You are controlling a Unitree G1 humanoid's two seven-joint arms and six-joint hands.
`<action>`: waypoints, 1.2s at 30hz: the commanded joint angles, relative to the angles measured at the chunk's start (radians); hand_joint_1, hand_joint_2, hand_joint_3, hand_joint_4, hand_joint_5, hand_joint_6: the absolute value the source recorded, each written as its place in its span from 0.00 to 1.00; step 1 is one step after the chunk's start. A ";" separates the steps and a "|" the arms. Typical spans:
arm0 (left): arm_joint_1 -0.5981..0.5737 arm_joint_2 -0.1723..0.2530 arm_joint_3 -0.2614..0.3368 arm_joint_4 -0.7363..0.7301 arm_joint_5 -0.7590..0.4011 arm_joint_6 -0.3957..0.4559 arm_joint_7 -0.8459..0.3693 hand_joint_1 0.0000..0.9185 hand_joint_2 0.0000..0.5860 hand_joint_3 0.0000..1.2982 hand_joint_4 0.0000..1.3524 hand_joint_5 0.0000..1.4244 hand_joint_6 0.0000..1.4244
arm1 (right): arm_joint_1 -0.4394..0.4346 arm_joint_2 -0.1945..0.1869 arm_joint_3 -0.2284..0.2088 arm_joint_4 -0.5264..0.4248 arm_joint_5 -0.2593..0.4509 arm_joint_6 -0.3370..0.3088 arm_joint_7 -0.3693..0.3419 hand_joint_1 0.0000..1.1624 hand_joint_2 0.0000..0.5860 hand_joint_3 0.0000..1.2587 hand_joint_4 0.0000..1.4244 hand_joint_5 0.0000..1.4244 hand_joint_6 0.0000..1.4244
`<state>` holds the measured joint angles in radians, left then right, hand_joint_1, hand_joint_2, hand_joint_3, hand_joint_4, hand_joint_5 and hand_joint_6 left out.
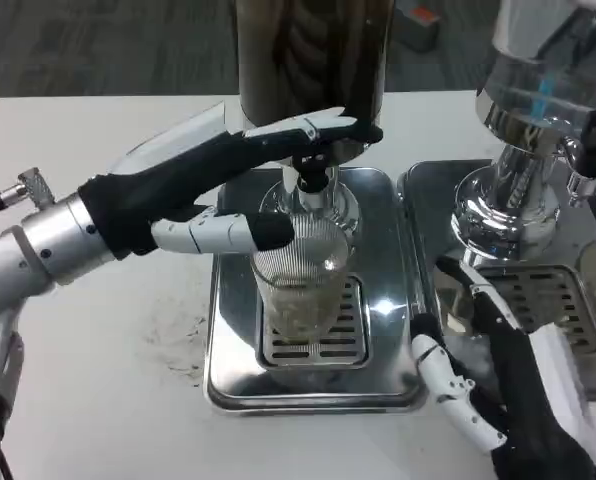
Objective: Grasp the cup under the faucet to collect the drink, then remove the cup.
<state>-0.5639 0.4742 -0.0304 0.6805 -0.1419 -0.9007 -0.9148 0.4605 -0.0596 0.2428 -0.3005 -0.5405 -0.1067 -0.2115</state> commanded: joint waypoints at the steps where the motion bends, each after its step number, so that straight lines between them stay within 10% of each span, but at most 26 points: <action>1: 0.011 0.018 -0.025 -0.001 0.040 -0.041 0.008 0.00 0.11 0.14 0.03 0.04 0.06 | -0.023 -0.010 -0.004 0.014 0.022 0.009 0.027 0.26 0.58 0.11 0.05 0.04 0.12; 36: 0.010 0.080 -0.100 0.010 0.149 -0.146 0.161 0.00 0.11 0.14 0.04 0.05 0.06 | -0.152 -0.063 0.003 0.054 0.072 0.059 0.161 0.43 0.34 0.00 0.00 0.00 0.02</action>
<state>-0.5629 0.5423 -0.1029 0.6847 -0.0287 -1.0357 -0.7400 0.3296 -0.1169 0.2451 -0.2605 -0.4765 -0.0603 -0.0659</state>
